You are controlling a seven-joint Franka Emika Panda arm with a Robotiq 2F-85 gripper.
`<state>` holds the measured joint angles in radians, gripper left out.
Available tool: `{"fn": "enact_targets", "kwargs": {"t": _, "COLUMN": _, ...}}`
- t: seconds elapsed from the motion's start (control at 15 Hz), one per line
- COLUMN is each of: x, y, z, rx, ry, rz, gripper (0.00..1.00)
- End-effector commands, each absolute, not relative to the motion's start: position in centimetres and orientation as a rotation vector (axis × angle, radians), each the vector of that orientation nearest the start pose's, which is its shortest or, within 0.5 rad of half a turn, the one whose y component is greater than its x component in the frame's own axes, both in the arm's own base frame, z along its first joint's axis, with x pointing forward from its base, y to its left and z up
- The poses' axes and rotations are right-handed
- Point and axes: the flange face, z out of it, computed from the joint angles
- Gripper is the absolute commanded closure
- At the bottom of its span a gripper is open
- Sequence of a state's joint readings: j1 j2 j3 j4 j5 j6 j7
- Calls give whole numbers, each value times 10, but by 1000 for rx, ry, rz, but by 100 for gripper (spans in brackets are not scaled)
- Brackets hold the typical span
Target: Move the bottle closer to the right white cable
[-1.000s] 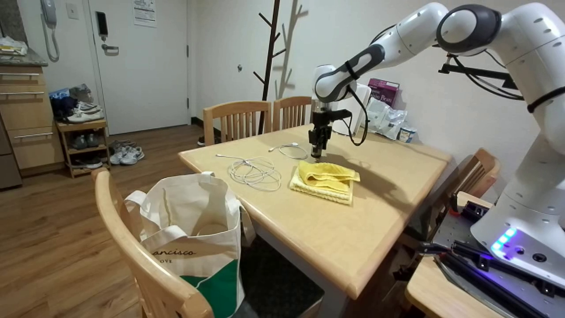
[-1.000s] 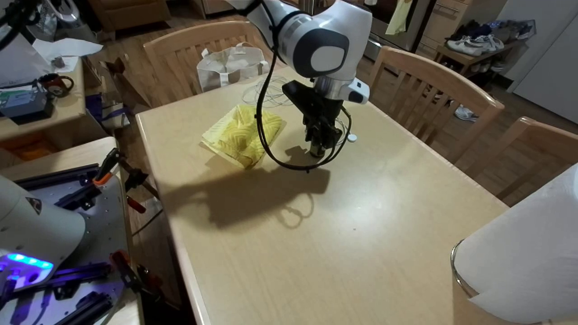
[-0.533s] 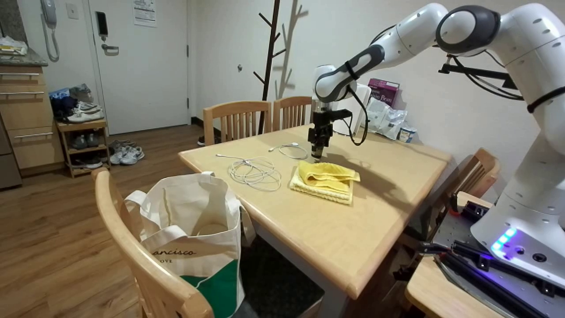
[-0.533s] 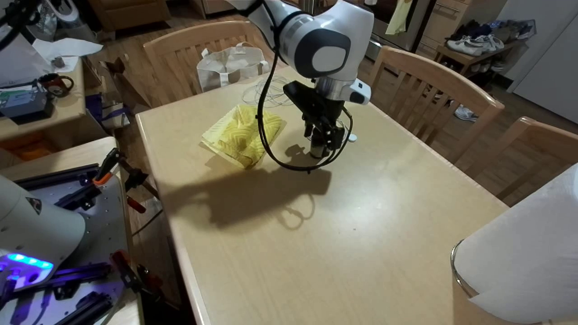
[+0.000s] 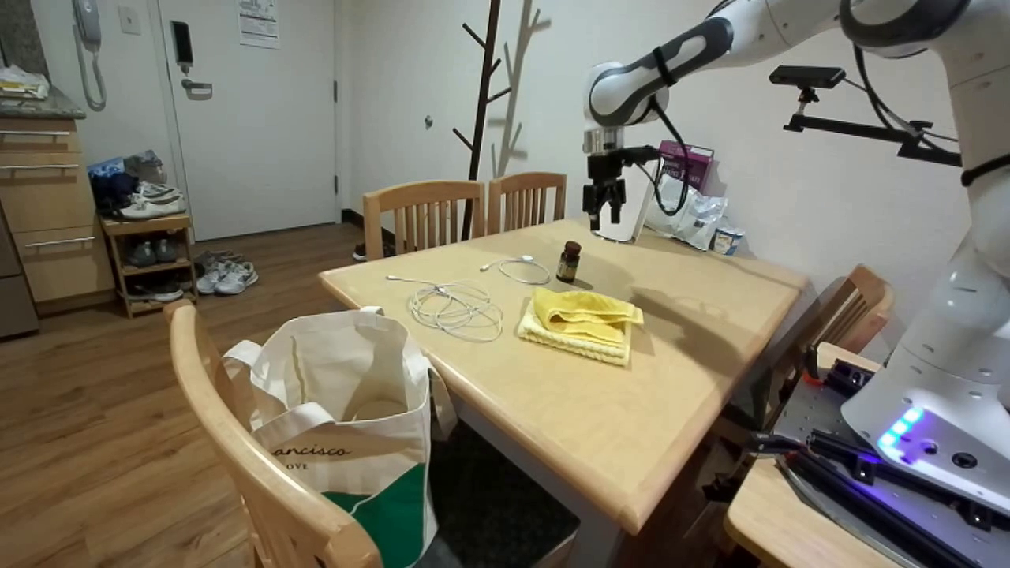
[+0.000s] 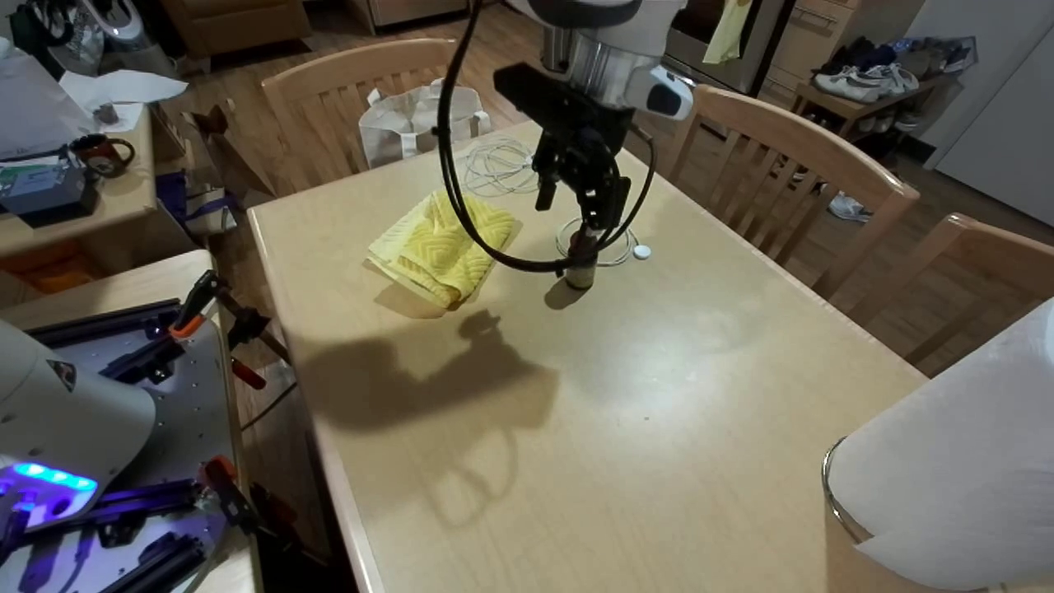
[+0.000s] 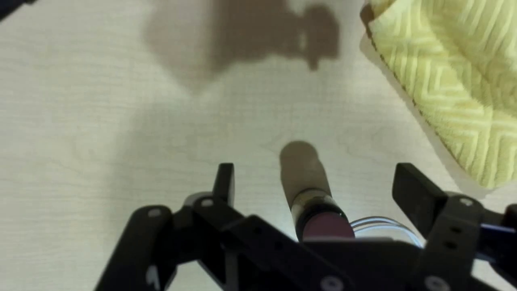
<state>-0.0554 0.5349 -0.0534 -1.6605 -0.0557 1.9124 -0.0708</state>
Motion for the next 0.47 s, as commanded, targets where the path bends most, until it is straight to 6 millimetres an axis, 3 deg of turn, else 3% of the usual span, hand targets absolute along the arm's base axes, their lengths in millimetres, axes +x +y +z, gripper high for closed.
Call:
{"fn": "enact_targets", "kwargs": {"t": 0.0, "x": 634, "y": -73, "z": 293, "rx": -3146, "ry": -19, "rz": 499, "gripper": 0}}
{"fn": "enact_targets", "kwargs": {"t": 0.13, "x": 622, "y": -74, "z": 312, "rx": -3131, "ry": -59, "rz": 527, "gripper": 0}}
{"fn": "enact_targets", "kwargs": {"t": 0.4, "x": 616, "y": -72, "z": 310, "rx": -3124, "ry": -71, "rz": 545, "gripper": 0}}
